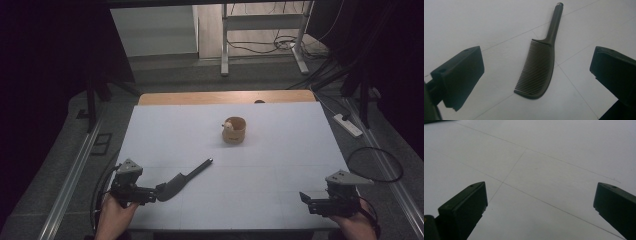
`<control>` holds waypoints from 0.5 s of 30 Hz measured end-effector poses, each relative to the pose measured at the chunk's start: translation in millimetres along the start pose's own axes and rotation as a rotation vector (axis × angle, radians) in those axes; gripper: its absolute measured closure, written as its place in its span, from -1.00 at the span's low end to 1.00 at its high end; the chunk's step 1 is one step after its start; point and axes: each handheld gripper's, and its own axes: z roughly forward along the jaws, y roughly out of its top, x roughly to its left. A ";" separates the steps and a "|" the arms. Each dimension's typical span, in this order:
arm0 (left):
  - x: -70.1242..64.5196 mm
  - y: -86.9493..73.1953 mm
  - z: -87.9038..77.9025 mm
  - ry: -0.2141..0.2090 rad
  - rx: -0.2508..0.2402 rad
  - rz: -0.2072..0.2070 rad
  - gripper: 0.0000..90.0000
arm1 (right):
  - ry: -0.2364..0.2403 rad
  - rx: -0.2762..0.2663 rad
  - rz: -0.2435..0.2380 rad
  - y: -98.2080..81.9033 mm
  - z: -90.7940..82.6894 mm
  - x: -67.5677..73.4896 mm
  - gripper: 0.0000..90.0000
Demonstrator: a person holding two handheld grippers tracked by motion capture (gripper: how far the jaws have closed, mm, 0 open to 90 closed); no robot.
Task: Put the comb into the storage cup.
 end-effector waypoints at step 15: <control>-2.3 22.3 22.7 -0.065 0.035 0.034 -1.00 | 0.001 0.006 0.000 0.2 1.0 0.1 -1.00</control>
